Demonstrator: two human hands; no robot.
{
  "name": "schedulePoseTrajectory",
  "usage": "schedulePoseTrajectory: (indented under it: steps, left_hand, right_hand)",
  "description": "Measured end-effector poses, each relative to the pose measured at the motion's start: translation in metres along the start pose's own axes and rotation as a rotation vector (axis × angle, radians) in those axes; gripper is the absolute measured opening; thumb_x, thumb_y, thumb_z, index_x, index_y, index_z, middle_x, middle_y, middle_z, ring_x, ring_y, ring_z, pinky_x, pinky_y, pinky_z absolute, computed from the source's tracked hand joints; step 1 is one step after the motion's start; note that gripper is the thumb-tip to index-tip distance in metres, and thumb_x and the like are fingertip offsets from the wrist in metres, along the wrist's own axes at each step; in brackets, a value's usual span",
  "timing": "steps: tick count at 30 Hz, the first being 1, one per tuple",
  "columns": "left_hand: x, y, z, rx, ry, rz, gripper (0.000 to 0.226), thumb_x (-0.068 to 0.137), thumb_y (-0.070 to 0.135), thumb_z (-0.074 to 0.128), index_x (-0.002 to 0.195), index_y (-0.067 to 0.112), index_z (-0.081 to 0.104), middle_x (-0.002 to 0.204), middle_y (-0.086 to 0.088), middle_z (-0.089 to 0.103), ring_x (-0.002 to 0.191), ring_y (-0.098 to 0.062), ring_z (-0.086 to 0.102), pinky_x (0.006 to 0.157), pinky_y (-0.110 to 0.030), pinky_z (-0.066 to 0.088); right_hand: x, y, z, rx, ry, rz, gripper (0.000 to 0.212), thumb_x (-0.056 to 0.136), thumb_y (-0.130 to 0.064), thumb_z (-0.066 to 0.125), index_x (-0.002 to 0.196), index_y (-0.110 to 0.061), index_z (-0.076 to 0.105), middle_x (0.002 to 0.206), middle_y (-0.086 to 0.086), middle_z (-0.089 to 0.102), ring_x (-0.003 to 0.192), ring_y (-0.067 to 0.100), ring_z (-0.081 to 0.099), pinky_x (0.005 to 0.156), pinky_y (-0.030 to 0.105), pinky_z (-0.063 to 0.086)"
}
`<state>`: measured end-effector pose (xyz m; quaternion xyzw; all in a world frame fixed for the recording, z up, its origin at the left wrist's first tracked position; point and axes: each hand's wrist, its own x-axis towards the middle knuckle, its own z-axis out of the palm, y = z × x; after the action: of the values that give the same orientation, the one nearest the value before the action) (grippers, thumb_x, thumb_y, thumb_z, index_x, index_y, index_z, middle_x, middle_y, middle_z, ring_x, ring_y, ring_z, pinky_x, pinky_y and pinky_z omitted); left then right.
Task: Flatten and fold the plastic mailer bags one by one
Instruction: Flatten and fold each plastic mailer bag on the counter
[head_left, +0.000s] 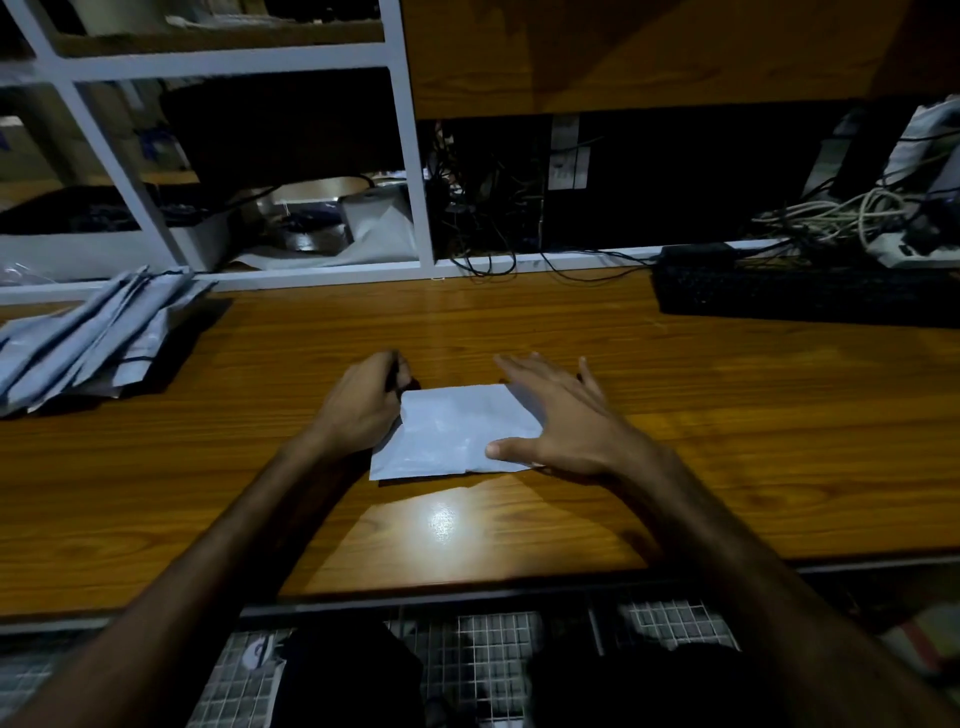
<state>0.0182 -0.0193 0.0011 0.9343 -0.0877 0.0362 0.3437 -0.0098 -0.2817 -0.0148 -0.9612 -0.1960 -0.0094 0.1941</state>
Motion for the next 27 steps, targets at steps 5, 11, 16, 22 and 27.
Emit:
schedulePoseTrajectory:
  steps: [5, 11, 16, 22, 27]
  left_hand:
    - [-0.012, 0.011, -0.010, -0.559, -0.008, -0.150, 0.037, 0.086, 0.009, 0.082, 0.115, 0.010, 0.058, 0.089, -0.010, 0.062, 0.063, -0.014, 0.067, 0.050, -0.024, 0.052]
    - [-0.017, 0.003, -0.023, -0.691, -0.148, -0.148, 0.061, 0.063, 0.008, 0.095, 0.115, 0.011, 0.063, 0.100, -0.014, 0.067, 0.088, -0.037, 0.071, 0.080, -0.059, 0.061]
    - [-0.031, 0.022, -0.010, -0.841, -0.094, -0.145, 0.060, 0.068, 0.007, 0.086, 0.122, 0.010, 0.061, 0.113, -0.011, 0.073, 0.098, -0.030, 0.076, 0.073, -0.045, 0.064]
    - [-0.037, 0.062, 0.029, -0.948, -0.211, -0.075, 0.046, 0.072, 0.011, 0.082, 0.114, 0.017, 0.063, 0.123, -0.007, 0.072, 0.109, -0.034, 0.072, 0.083, -0.056, 0.062]
    - [-0.042, 0.133, 0.079, -0.878, -0.399, 0.092, 0.043, 0.075, 0.019, 0.081, 0.114, 0.022, 0.063, 0.126, -0.008, 0.069, 0.113, -0.039, 0.068, 0.085, -0.067, 0.059]
  right_hand:
    - [0.018, -0.007, -0.009, 0.002, -0.085, 0.003, 0.111, 0.079, -0.078, 0.068, 0.163, -0.045, 0.003, 0.172, -0.009, 0.014, 0.159, 0.019, 0.009, 0.119, 0.062, -0.021]
    - [0.005, -0.006, -0.019, 0.088, -0.001, -0.013, 0.099, 0.074, -0.074, 0.076, 0.156, -0.048, 0.026, 0.162, -0.013, 0.037, 0.150, 0.013, 0.031, 0.123, 0.055, -0.006]
    - [-0.046, 0.002, -0.042, 0.172, 0.150, 0.089, 0.066, 0.086, -0.051, 0.078, 0.142, -0.049, 0.043, 0.145, -0.016, 0.051, 0.135, 0.009, 0.035, 0.106, 0.038, 0.023]
    - [-0.155, 0.025, -0.074, 0.382, 0.258, 0.195, 0.045, 0.095, -0.034, 0.073, 0.130, -0.050, 0.049, 0.105, -0.007, 0.059, 0.096, 0.017, 0.062, 0.082, 0.057, 0.056]
    - [-0.262, 0.035, -0.082, 0.401, 0.364, 0.328, 0.035, 0.097, -0.030, 0.072, 0.126, -0.040, 0.054, 0.103, -0.006, 0.060, 0.092, 0.028, 0.064, 0.076, 0.061, 0.053]
